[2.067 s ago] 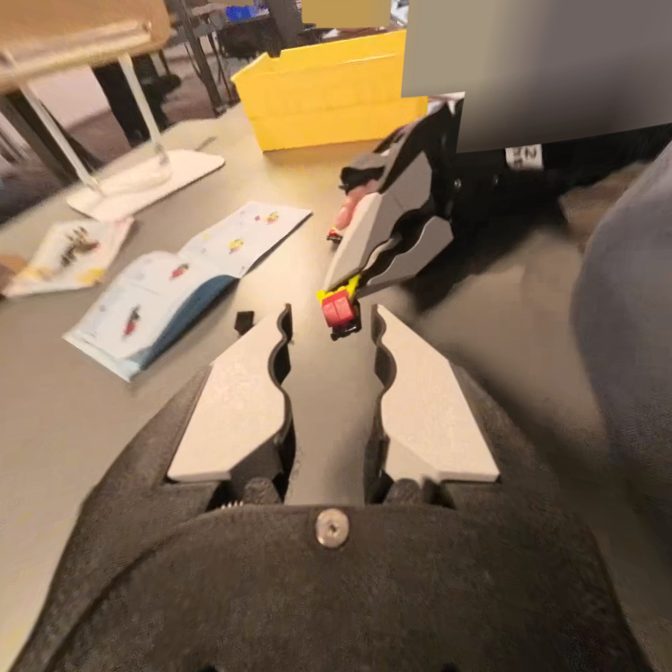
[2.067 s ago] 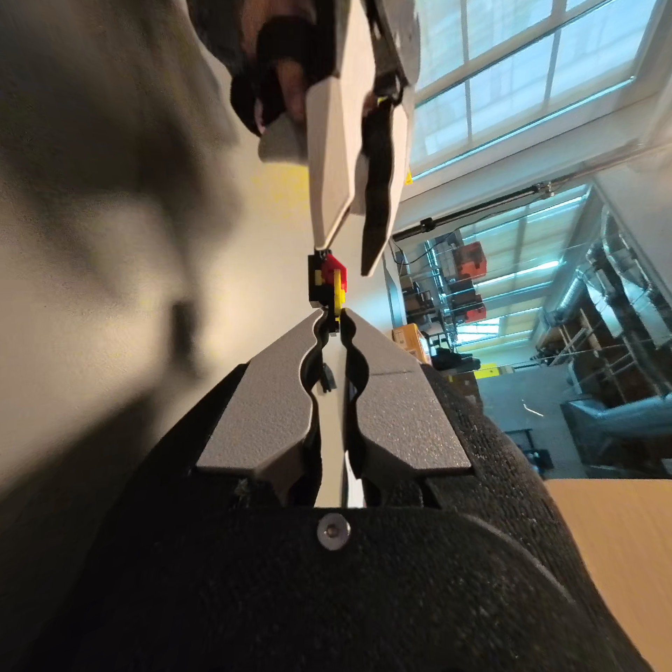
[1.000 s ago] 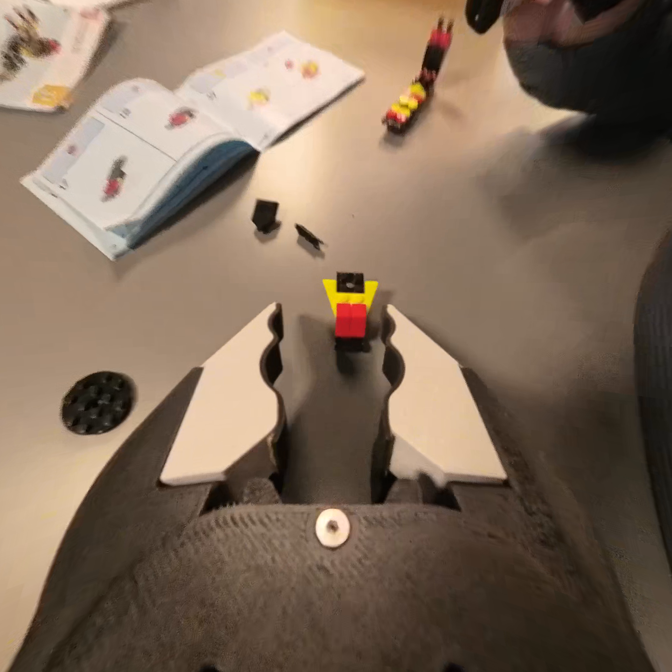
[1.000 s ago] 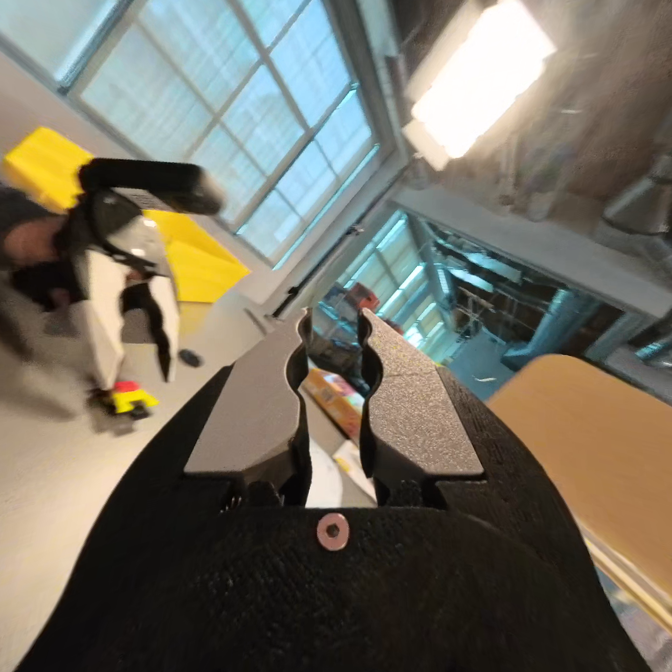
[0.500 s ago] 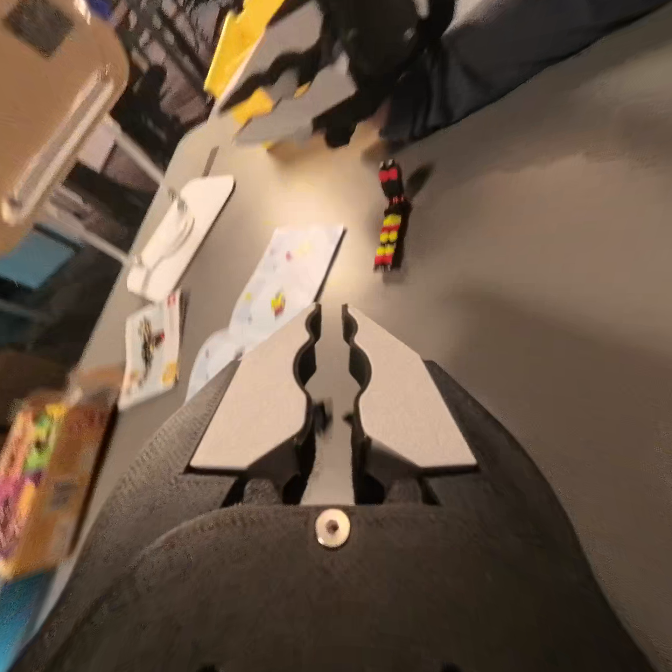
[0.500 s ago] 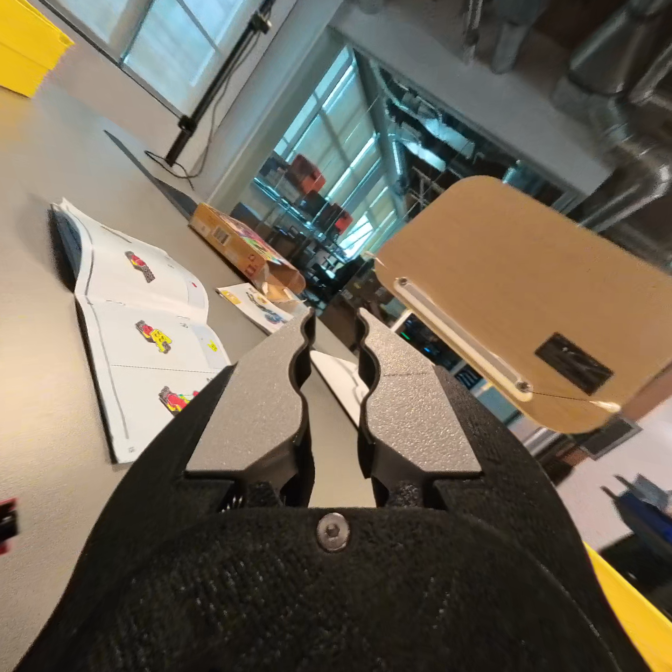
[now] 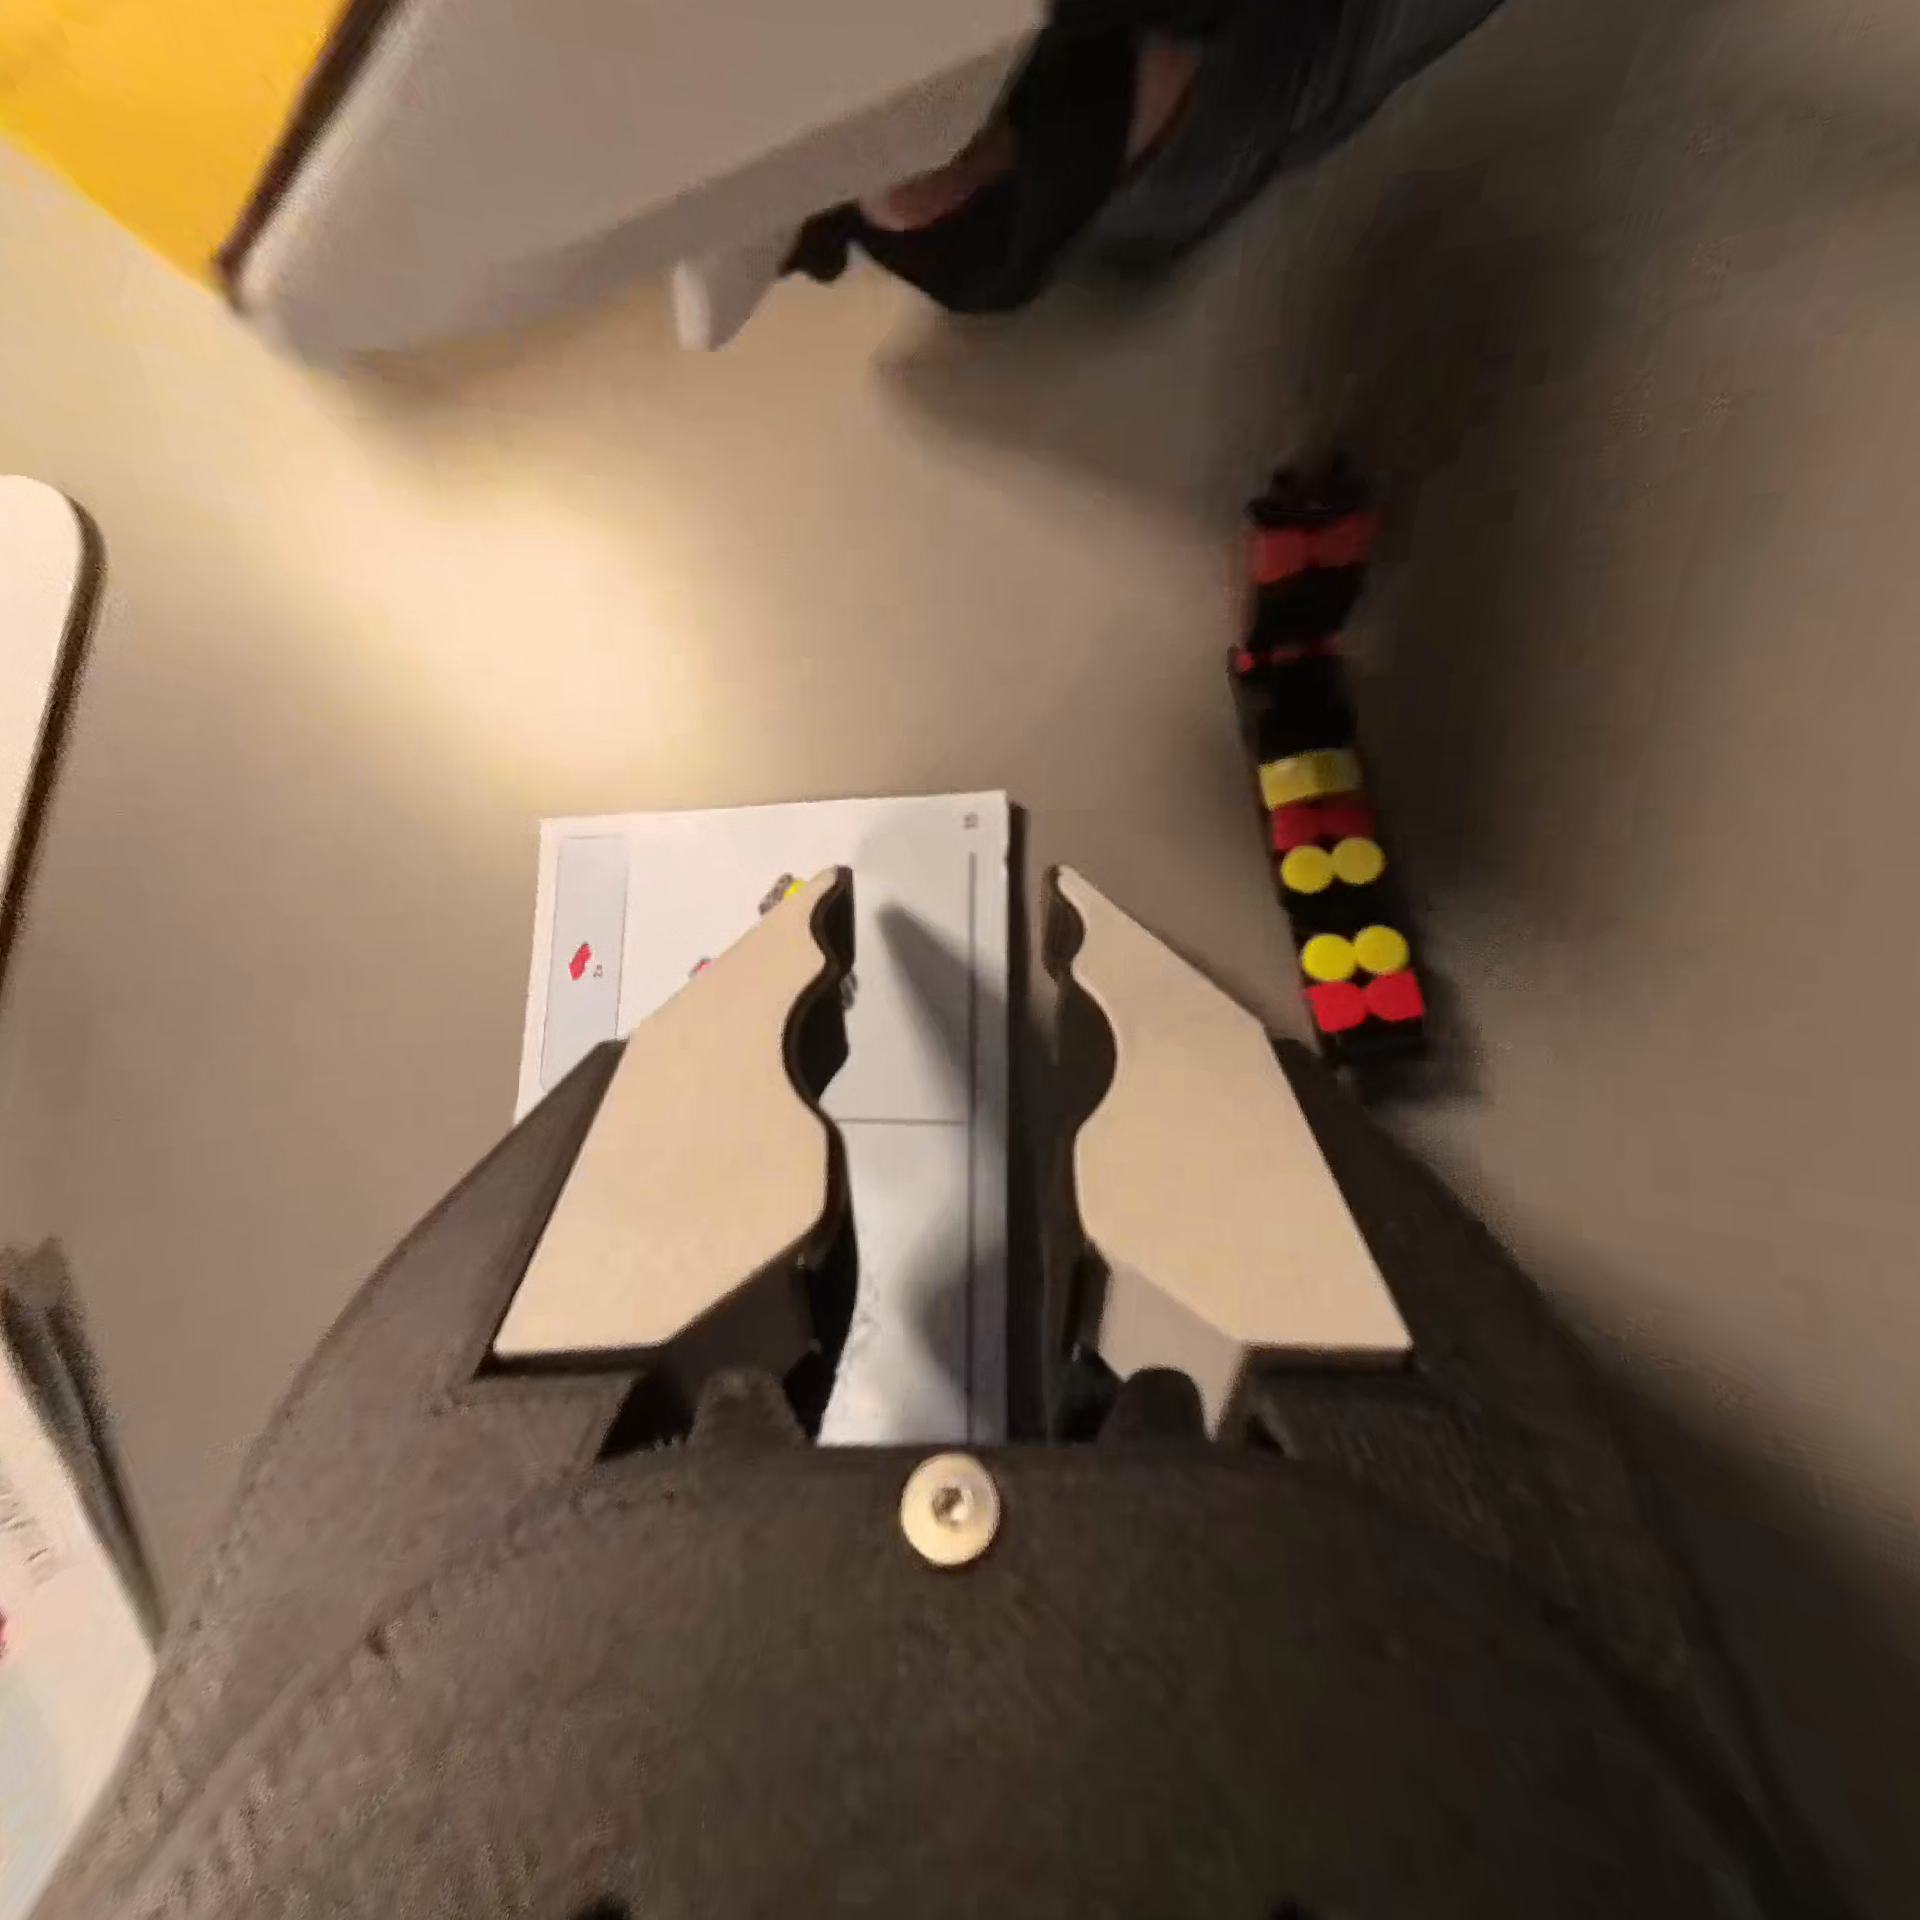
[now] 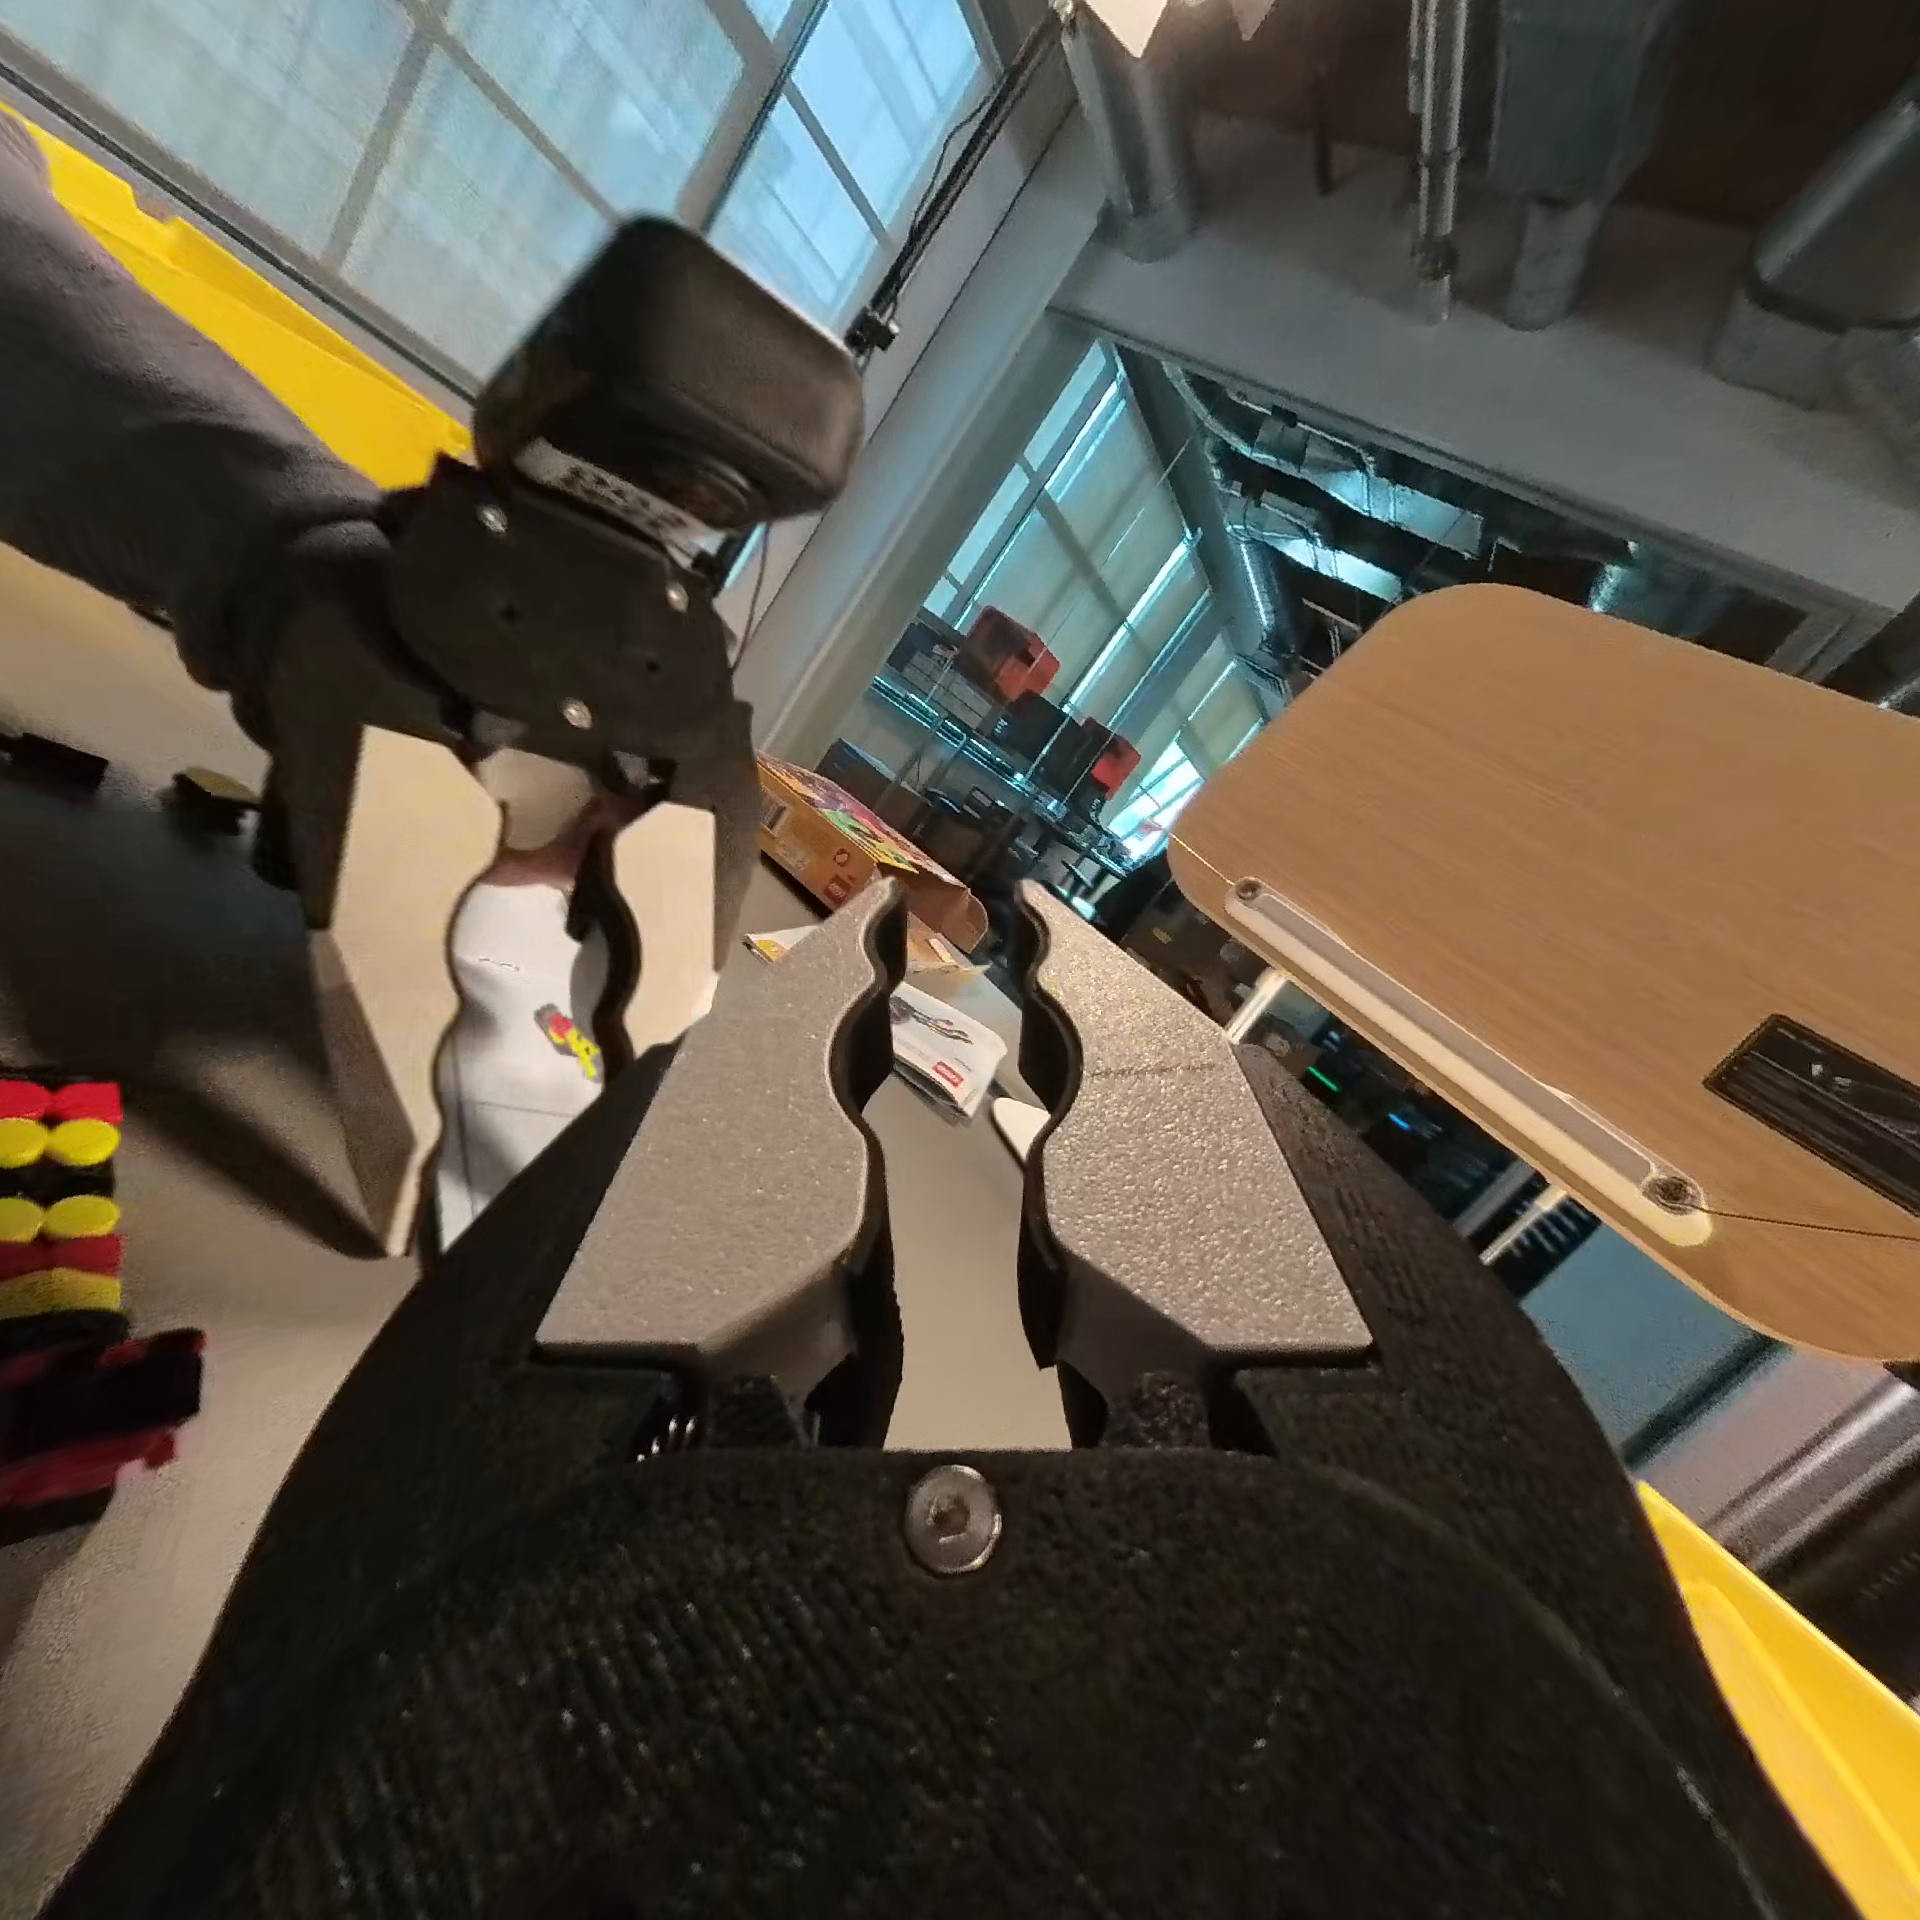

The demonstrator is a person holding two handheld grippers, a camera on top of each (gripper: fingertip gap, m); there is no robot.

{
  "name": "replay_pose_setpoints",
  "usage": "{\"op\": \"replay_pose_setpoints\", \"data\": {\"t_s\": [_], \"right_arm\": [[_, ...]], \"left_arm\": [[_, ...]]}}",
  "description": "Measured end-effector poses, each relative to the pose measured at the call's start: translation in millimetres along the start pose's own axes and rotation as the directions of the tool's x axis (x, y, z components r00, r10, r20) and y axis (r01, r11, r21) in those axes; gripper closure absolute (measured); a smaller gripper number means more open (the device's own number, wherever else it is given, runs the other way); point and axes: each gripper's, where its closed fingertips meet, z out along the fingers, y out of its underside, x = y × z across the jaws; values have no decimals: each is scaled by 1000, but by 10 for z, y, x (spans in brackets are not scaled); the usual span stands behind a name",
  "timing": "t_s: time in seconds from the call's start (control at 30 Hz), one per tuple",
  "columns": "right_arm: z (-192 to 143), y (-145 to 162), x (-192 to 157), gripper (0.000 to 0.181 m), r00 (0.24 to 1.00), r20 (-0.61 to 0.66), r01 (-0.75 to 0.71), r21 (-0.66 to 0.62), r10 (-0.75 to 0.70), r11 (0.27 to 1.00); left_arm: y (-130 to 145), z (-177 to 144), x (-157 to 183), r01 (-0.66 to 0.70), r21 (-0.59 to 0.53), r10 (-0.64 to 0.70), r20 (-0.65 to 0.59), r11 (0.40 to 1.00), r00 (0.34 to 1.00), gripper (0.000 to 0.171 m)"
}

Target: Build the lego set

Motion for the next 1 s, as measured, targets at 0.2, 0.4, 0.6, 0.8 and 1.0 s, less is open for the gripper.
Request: {"op": "replay_pose_setpoints", "data": {"t_s": [0.2,0.4,0.6,0.8,1.0], "right_arm": [[-35,-19,-17,164,999,12,-42,5,42,999],[-42,-24,-67,164,999,27,-42,-6,43,999],[-39,2,-78,165,998,36,-53,-20,54,998],[-38,64,-44,165,998,19,-57,-56,58,997],[-24,215,-44,168,999,0,44,-167,-45,985]], "left_arm": [[-3,42,36,82,53,-76,-110,995,991,158],[-3,26,40,204,129,-178,-189,970,966,163],[-18,9,20,320,115,-277,-289,940,916,171],[-34,-9,3,417,96,-355,-376,904,856,171],[-53,-51,39,461,85,-378,-451,883,809,171]]}}
